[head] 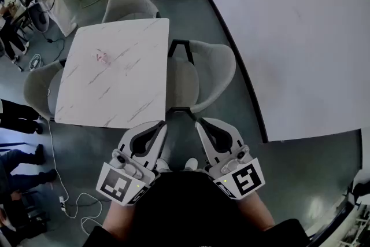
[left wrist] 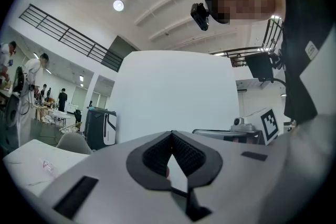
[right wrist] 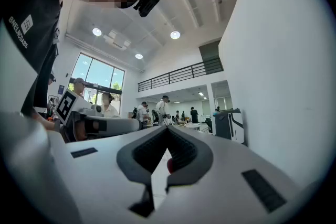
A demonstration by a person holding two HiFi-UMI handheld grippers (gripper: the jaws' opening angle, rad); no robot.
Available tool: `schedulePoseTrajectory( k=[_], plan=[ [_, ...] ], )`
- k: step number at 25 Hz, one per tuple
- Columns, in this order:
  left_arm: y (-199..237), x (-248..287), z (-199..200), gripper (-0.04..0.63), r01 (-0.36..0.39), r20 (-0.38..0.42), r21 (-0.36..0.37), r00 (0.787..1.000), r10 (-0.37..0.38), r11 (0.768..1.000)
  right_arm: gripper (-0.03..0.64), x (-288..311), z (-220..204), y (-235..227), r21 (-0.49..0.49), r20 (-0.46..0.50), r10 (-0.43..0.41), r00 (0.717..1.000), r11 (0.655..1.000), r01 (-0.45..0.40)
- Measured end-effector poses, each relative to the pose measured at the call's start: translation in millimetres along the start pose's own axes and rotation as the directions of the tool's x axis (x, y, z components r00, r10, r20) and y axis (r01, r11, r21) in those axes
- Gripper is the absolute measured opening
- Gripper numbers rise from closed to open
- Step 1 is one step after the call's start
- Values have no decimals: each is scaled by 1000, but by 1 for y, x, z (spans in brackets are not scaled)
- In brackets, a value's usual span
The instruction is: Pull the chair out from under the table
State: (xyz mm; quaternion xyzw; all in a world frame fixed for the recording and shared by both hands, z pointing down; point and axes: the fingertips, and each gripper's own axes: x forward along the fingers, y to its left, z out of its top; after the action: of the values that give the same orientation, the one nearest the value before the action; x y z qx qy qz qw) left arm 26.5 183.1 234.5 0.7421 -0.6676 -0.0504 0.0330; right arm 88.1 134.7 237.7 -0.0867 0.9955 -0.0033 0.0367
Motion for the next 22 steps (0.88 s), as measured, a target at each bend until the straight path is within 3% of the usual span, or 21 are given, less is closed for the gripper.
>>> schedulePoseTrajectory(
  k=[22],
  plan=[
    [-29,16,-7,5,-68,-6,32,998,69,997,11,-30,1,-21,24,21,45,999,999,-46]
  ],
)
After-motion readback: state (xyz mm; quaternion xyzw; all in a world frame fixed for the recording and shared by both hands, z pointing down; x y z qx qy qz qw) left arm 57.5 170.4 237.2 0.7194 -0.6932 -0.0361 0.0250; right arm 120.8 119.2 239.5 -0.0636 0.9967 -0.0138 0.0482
